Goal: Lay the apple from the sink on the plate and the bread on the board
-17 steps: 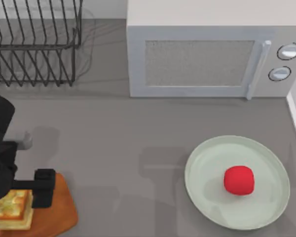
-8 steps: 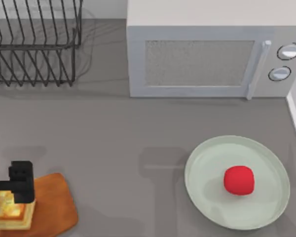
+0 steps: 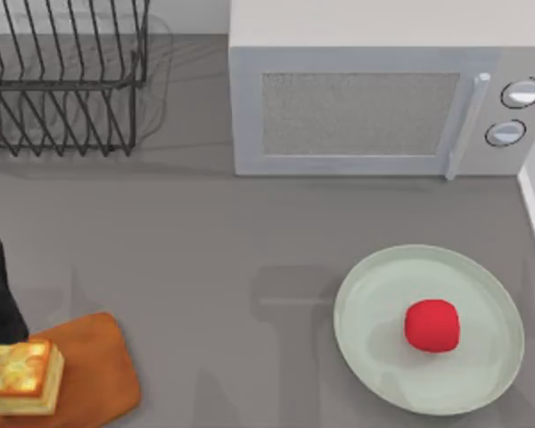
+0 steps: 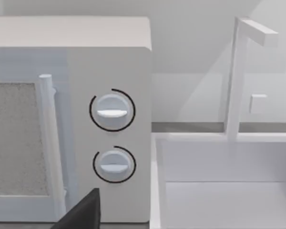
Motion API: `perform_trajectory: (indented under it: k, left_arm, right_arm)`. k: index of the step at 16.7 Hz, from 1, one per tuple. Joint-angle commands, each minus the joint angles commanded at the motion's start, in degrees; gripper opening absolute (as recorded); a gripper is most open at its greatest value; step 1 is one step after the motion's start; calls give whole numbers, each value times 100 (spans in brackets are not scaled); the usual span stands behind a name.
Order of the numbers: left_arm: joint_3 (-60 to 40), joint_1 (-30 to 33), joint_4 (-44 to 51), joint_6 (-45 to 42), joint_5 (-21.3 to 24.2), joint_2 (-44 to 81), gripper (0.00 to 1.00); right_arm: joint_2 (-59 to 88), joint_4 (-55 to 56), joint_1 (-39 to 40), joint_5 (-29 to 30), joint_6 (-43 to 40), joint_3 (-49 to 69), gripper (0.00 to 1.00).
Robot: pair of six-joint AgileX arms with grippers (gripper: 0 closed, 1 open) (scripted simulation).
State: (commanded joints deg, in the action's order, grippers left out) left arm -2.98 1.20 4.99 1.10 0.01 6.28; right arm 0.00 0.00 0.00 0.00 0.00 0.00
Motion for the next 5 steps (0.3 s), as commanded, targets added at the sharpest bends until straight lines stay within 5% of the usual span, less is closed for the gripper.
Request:
perform_trajectory:
  k: [5]
  left_arm:
    - [298, -120, -499, -110, -1, -628, 100]
  right_arm:
    - [0, 0, 0, 0, 0, 0, 100]
